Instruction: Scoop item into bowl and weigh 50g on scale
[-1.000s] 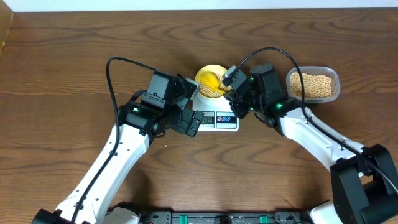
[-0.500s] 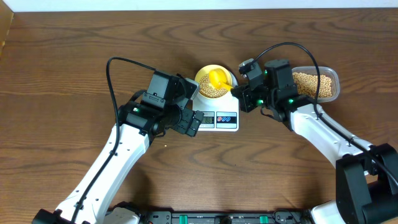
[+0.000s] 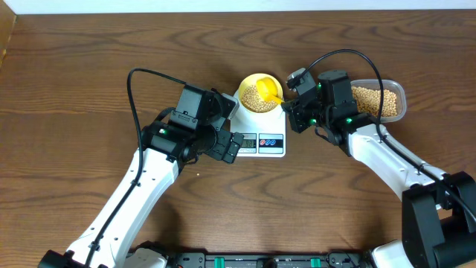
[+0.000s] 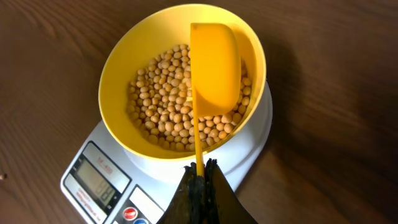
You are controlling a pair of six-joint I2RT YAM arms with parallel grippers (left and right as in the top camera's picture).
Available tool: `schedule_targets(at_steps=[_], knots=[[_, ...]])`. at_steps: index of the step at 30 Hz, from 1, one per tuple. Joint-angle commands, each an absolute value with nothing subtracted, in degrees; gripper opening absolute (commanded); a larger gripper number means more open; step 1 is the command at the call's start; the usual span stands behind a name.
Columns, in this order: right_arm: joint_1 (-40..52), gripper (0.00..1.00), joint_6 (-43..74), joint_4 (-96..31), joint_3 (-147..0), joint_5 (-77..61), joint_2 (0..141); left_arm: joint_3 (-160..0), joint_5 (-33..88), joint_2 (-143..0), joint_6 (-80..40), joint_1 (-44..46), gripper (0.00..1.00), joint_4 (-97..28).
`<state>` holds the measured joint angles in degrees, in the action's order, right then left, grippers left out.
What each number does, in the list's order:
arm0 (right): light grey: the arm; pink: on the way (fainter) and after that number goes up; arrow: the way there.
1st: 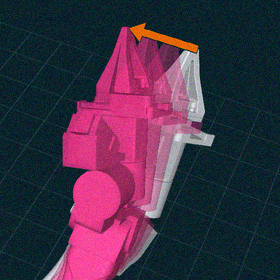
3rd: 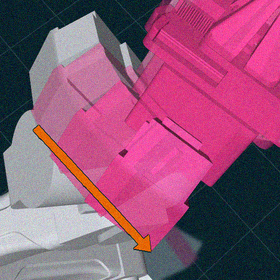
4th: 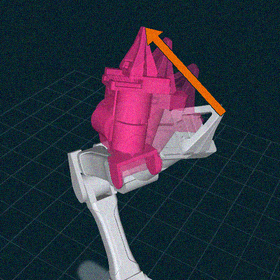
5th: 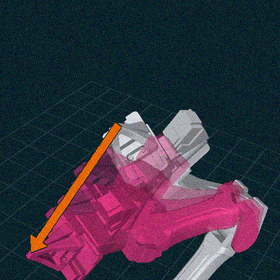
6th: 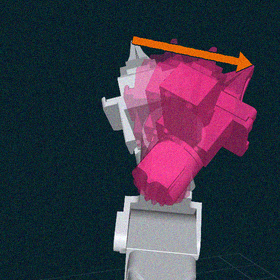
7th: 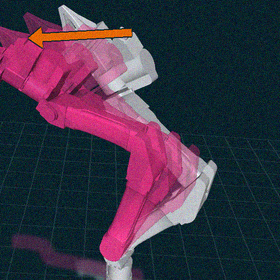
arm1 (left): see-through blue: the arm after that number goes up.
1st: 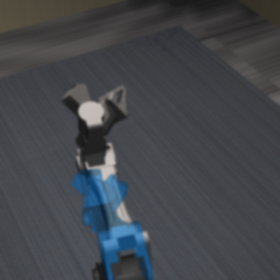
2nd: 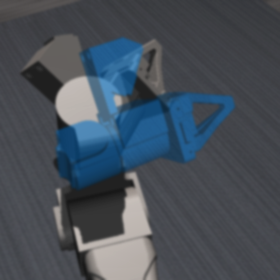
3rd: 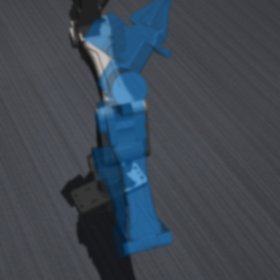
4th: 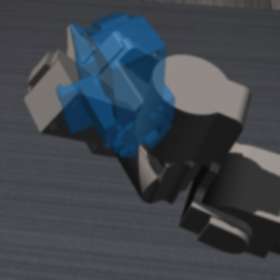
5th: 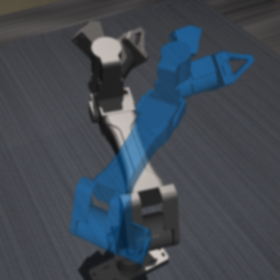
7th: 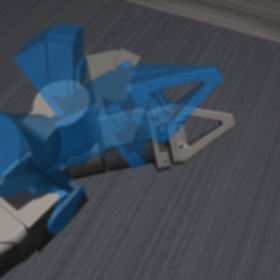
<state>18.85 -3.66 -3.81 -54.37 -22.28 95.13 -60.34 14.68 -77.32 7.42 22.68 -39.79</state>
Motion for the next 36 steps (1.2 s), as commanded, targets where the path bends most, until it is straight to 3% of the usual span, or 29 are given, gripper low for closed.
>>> schedule_targets(at_steps=[1, 26, 36], knots=[[18.46, 0.01, -5.91, -2.76, -54.54, -23.33, 95.59, -59.83, 14.48, -77.49, 6.96, 22.85, 0.95, -39.77], [21.08, 0.01, -9.13, -4.67, -54.54, -26.57, 96.55, -59.83, 14.48, -77.49, 6.96, 22.85, 0.95, -39.77], [20.93, 0.01, -0.23, -1.13, -54.54, -33.61, 96.55, -59.83, 14.48, -77.49, 6.96, 22.85, 0.95, -39.77]])
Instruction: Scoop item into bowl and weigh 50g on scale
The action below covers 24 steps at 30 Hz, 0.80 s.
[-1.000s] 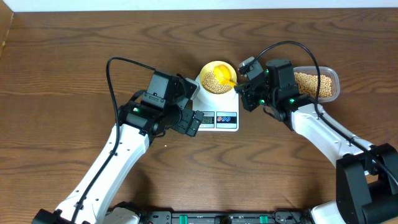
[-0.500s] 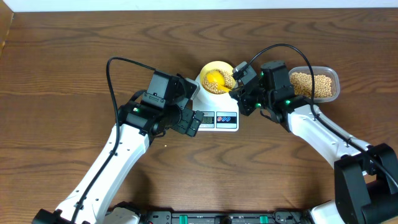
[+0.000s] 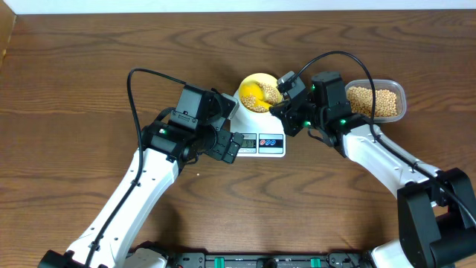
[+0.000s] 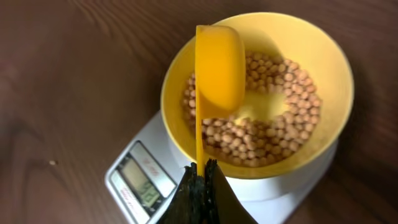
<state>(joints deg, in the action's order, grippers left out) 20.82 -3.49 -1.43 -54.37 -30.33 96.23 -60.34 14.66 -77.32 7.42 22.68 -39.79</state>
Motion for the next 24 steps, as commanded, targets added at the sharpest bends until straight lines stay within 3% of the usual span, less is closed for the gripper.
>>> schedule_targets(at_steps=[1, 24], knots=[[20.93, 0.01, -0.21, -1.13, -54.54, -33.63, 96.55, -59.83, 14.48, -77.49, 6.96, 22.85, 0.95, -39.77], [16.71, 0.01, 9.43, -0.84, -54.54, -39.64, 96.55, -59.83, 14.48, -77.49, 6.96, 22.85, 0.95, -39.77]])
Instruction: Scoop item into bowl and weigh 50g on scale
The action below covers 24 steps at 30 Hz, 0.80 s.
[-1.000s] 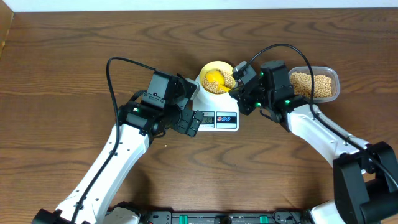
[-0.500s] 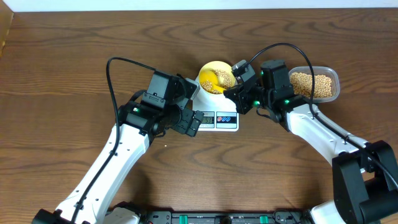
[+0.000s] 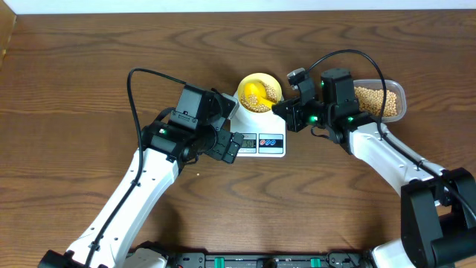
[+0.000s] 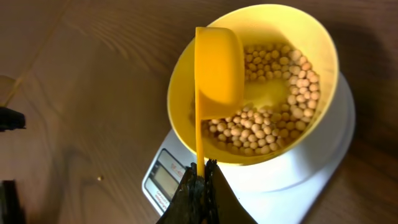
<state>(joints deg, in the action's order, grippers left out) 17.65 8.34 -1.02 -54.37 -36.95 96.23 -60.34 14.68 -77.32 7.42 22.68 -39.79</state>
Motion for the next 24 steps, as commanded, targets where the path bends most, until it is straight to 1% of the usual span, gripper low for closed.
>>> schedule_targets(at_steps=[1, 6, 12, 15, 24], knots=[[16.69, 0.01, 9.47, -0.84, -54.54, -39.66, 96.55, -59.83, 14.48, -77.49, 6.96, 22.85, 0.95, -39.77], [15.77, 0.01, 10.92, -0.36, -54.54, -39.9, 96.55, -59.83, 14.48, -77.49, 6.96, 22.85, 0.95, -39.77], [12.64, 0.01, 18.46, 3.62, -54.54, -44.84, 96.53, -59.83, 14.48, -77.49, 6.96, 22.85, 0.95, -39.77], [11.22, 0.01, 18.41, 4.19, -54.54, -47.11, 96.31, -59.83, 14.48, -77.49, 6.94, 22.85, 0.95, -39.77], [8.23, 0.01, 18.48, 4.91, -54.54, -47.09, 91.61, -59.83, 14.48, -77.49, 6.96, 22.85, 0.95, -39.77]])
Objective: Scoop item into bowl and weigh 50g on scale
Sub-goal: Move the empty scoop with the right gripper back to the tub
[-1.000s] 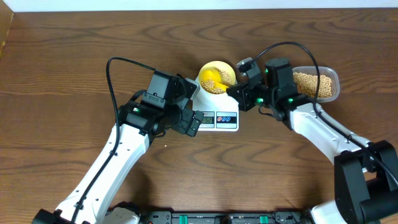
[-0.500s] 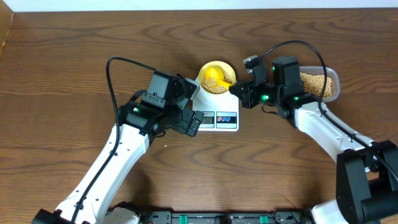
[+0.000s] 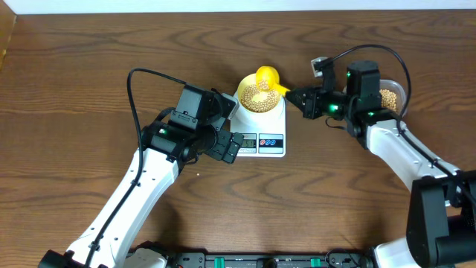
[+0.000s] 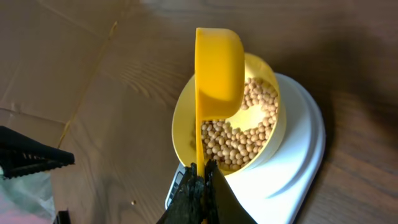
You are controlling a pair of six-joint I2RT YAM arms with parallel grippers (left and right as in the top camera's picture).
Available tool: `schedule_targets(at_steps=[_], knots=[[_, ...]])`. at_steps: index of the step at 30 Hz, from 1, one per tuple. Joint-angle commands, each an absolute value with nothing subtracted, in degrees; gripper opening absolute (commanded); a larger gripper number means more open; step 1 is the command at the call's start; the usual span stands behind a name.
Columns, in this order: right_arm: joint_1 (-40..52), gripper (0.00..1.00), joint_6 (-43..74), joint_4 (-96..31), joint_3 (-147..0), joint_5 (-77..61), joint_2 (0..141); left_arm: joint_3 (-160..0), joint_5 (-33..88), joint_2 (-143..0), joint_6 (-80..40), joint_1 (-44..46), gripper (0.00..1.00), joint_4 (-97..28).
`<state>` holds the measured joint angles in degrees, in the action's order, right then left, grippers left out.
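A yellow bowl (image 3: 257,97) of pale round beans (image 4: 244,134) stands on the white scale (image 3: 262,134). My right gripper (image 3: 295,95) is shut on the thin handle of the yellow scoop (image 4: 217,68). The scoop is turned on edge, its cup above the bowl's rim (image 4: 185,118), and I cannot see what is inside it. In the right wrist view the right gripper (image 4: 202,173) pinches the handle just above the scale's platform (image 4: 295,162). My left gripper (image 3: 227,141) rests at the scale's left edge beside the display, fingers apart and holding nothing.
A clear tub of beans (image 3: 388,99) sits at the right, behind my right arm, which partly hides it. The scale's display and buttons (image 3: 260,141) face the table's front. Brown wooden table (image 3: 89,67) lies all around.
My right arm has drawn back to the right. The scoop, which was low among the beans, is now higher, at the bowl's rim. The left arm has not moved.
First the scoop lay over the beans at the bowl's right side. Then my right arm was further left and the scoop stood in the bowl beside a bare patch. It stayed in the bowl a moment later. Now it is raised at the rim.
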<state>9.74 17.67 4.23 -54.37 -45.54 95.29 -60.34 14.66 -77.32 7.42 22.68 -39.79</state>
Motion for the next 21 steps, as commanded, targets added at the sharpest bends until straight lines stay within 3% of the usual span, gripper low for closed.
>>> schedule_targets(at_steps=[1, 12, 21], knots=[[7.75, 0.01, 18.55, 4.86, -54.54, -47.11, 90.91, -59.83, 14.48, -77.49, 6.96, 22.85, 0.95, -39.77], [-0.95, 0.01, 23.79, 3.53, -54.54, -47.09, 82.5, -59.83, 14.48, -77.49, 6.96, 22.85, 0.95, -39.77], [-14.46, 0.01, 25.93, -4.4, -54.54, -47.09, 80.09, -59.83, 14.48, -77.49, 6.94, 22.85, 0.95, -39.77]])
